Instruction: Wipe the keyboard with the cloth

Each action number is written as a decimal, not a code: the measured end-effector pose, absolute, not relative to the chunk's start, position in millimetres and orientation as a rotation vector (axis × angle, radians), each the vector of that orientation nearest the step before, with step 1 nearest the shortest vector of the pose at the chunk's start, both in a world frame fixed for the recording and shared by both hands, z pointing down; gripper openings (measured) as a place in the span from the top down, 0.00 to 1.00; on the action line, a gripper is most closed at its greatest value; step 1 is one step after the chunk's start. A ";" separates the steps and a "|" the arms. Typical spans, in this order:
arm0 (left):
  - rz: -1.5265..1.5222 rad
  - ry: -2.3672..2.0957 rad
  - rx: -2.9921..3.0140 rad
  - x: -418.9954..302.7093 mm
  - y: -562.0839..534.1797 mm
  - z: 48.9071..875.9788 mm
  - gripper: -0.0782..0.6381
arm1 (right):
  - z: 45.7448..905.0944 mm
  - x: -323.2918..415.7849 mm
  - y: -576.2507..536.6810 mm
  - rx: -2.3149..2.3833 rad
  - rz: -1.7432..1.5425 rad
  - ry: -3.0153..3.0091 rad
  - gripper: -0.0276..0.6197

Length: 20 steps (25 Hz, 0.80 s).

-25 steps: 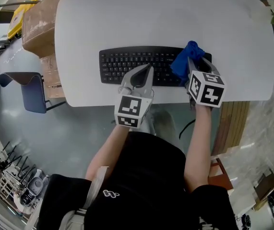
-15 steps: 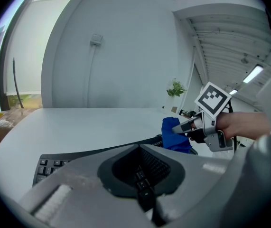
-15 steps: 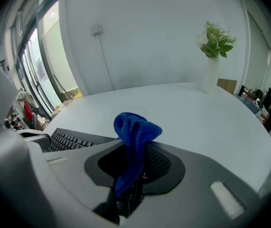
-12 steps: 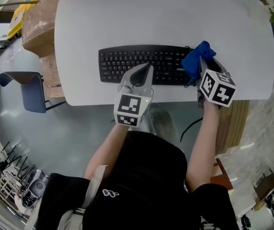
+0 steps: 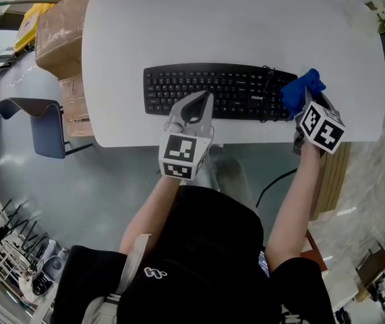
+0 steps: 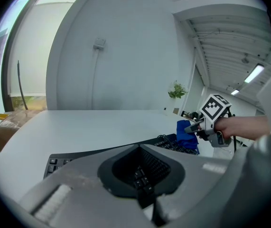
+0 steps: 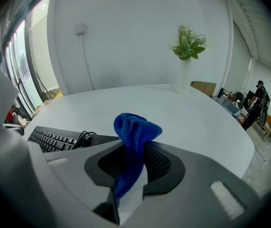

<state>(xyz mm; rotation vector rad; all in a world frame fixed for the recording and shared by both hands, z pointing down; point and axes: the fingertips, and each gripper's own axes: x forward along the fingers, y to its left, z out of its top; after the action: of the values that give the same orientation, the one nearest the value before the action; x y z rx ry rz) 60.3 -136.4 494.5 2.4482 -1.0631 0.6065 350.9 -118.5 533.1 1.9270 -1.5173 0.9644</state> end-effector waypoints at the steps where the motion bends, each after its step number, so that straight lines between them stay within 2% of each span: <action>1: 0.605 -1.069 2.449 58.4 -135.4 493.1 0.89 | 528.3 353.7 -116.6 1.946 0.943 -1.518 0.81; 9: 0.485 -1.158 2.477 50.5 -140.1 452.8 0.89 | 455.6 329.8 -117.8 2.025 0.625 -1.739 0.81; 20: 0.267 -1.345 2.554 29.1 -132.2 367.2 0.89 | 358.5 264.6 -115.5 2.011 0.377 -2.111 0.80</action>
<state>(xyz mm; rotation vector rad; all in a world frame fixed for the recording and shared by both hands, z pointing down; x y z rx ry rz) 29.1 -132.2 367.2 2.5539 -1.3450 0.2667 264.6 -115.5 358.5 2.0110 -2.1110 0.3766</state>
